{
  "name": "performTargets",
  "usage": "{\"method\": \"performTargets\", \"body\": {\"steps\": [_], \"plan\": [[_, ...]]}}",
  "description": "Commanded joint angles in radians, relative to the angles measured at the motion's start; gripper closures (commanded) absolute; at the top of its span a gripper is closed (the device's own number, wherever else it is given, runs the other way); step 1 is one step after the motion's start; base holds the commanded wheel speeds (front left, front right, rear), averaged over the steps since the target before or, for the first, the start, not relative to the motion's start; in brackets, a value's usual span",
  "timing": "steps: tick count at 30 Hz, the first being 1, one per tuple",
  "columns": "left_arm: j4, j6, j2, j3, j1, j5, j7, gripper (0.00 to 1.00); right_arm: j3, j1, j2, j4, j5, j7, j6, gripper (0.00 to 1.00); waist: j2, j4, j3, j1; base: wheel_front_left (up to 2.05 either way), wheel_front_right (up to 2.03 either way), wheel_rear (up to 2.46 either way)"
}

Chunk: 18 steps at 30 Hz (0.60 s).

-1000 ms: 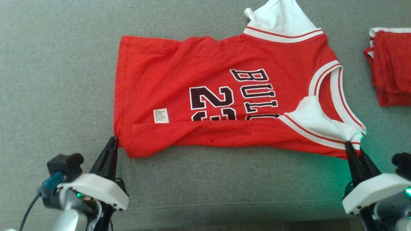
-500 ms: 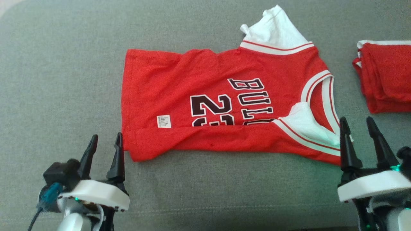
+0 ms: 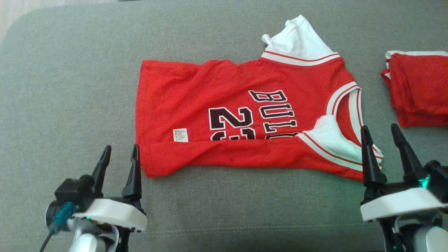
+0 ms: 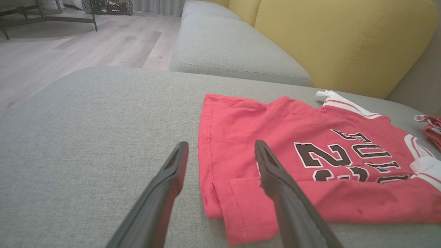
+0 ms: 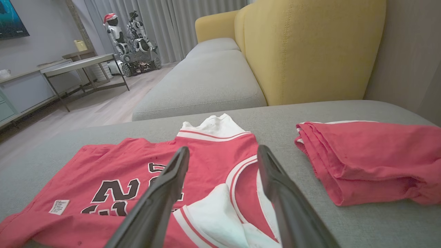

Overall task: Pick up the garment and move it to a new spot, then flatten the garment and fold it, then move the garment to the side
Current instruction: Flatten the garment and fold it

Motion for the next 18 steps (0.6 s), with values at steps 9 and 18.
{"method": "performTargets", "body": {"steps": [9,18], "plan": [[0.069,-0.091,0.024,0.009,-0.284,-0.034,0.070,0.00,0.023,-0.081,-0.009,-0.055,0.002,0.002,0.007,0.00,0.0000,0.002,0.121,0.0000,0.00,0.00,0.00],[0.440,-0.189,0.070,0.041,-0.668,-0.114,0.180,0.00,0.076,-0.182,-0.009,-0.029,0.021,-0.027,0.007,0.00,0.0000,-0.078,0.265,0.0000,0.00,0.00,0.00]]}}
